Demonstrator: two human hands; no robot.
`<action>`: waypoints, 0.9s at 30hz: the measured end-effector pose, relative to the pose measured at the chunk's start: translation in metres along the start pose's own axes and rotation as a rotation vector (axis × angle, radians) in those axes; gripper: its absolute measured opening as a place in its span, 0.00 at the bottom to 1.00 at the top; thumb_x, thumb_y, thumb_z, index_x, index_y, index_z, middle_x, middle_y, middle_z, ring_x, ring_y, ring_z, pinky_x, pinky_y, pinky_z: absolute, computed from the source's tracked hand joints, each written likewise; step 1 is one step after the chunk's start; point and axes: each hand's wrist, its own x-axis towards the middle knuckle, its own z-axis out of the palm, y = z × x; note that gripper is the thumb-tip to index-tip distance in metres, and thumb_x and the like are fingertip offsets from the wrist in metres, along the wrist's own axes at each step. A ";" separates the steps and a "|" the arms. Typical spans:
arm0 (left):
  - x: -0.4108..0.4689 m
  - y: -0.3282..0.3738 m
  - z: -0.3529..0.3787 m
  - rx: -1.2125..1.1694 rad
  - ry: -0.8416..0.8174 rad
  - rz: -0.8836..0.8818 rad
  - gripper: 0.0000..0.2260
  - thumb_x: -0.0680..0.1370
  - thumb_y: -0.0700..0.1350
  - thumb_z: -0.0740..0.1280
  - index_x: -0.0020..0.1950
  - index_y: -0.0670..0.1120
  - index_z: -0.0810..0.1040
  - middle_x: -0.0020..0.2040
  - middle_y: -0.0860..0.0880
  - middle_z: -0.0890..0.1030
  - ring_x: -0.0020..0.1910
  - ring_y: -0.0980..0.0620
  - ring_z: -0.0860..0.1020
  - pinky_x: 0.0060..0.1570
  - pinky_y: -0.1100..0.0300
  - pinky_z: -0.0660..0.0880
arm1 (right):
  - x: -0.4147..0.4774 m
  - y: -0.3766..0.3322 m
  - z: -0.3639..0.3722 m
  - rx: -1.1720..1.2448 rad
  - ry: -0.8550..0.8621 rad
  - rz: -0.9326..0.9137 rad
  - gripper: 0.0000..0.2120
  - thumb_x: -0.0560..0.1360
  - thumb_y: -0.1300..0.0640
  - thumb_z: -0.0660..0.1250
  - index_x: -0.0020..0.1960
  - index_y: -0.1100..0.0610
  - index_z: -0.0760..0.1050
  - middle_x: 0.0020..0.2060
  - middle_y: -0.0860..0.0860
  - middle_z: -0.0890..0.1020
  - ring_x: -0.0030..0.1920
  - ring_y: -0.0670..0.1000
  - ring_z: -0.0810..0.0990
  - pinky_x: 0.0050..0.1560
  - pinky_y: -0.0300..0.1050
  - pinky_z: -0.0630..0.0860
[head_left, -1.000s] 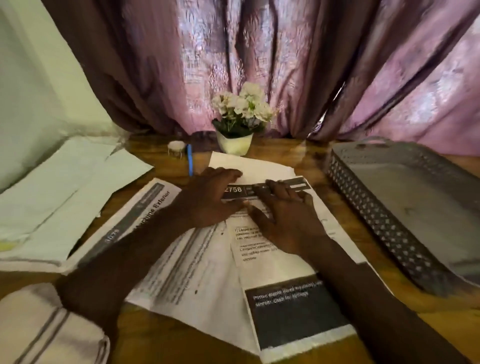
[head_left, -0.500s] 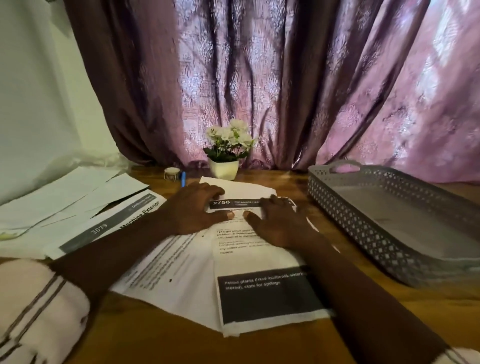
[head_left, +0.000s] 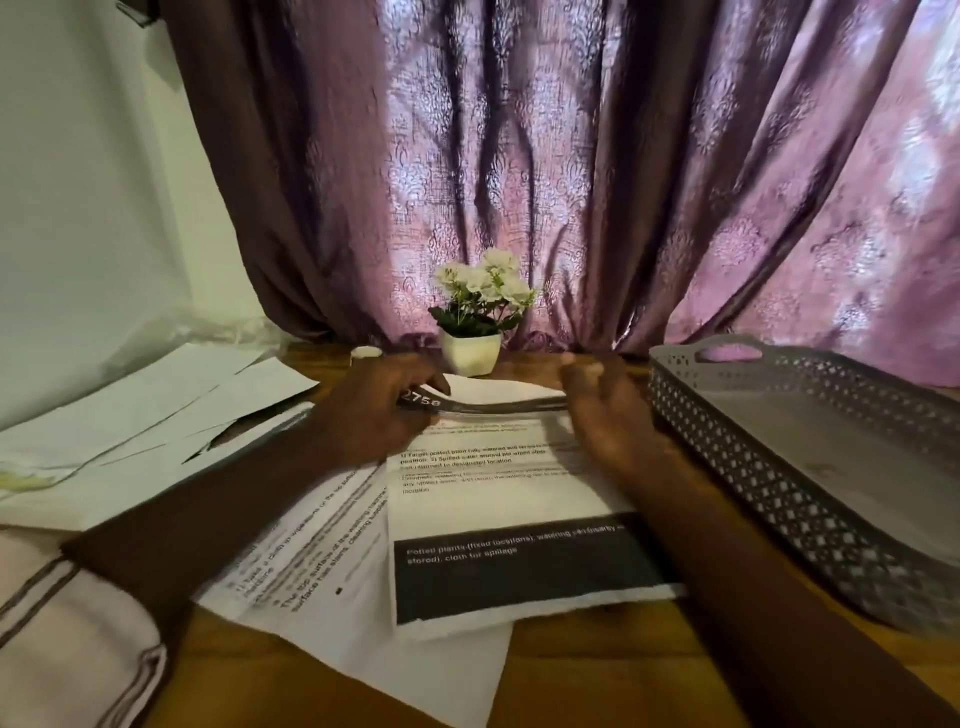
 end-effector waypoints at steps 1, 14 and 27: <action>0.001 0.000 -0.001 0.069 0.018 0.082 0.12 0.72 0.37 0.77 0.49 0.52 0.83 0.45 0.63 0.80 0.45 0.66 0.78 0.45 0.67 0.74 | 0.005 0.001 -0.003 0.136 -0.004 0.055 0.34 0.78 0.29 0.57 0.75 0.50 0.70 0.69 0.58 0.77 0.67 0.60 0.76 0.70 0.59 0.72; 0.000 0.014 -0.002 0.340 -0.370 0.072 0.24 0.72 0.76 0.59 0.50 0.60 0.79 0.57 0.64 0.79 0.58 0.61 0.75 0.61 0.51 0.74 | 0.010 0.013 -0.017 -0.317 -0.377 -0.104 0.11 0.74 0.53 0.77 0.54 0.56 0.85 0.47 0.52 0.85 0.45 0.46 0.82 0.42 0.36 0.76; 0.007 0.004 0.002 0.324 -0.166 0.063 0.32 0.78 0.74 0.49 0.59 0.51 0.79 0.54 0.48 0.84 0.54 0.47 0.81 0.53 0.48 0.77 | -0.006 0.002 -0.012 0.127 -0.061 -0.308 0.02 0.76 0.60 0.74 0.47 0.54 0.84 0.45 0.48 0.87 0.50 0.52 0.85 0.57 0.57 0.81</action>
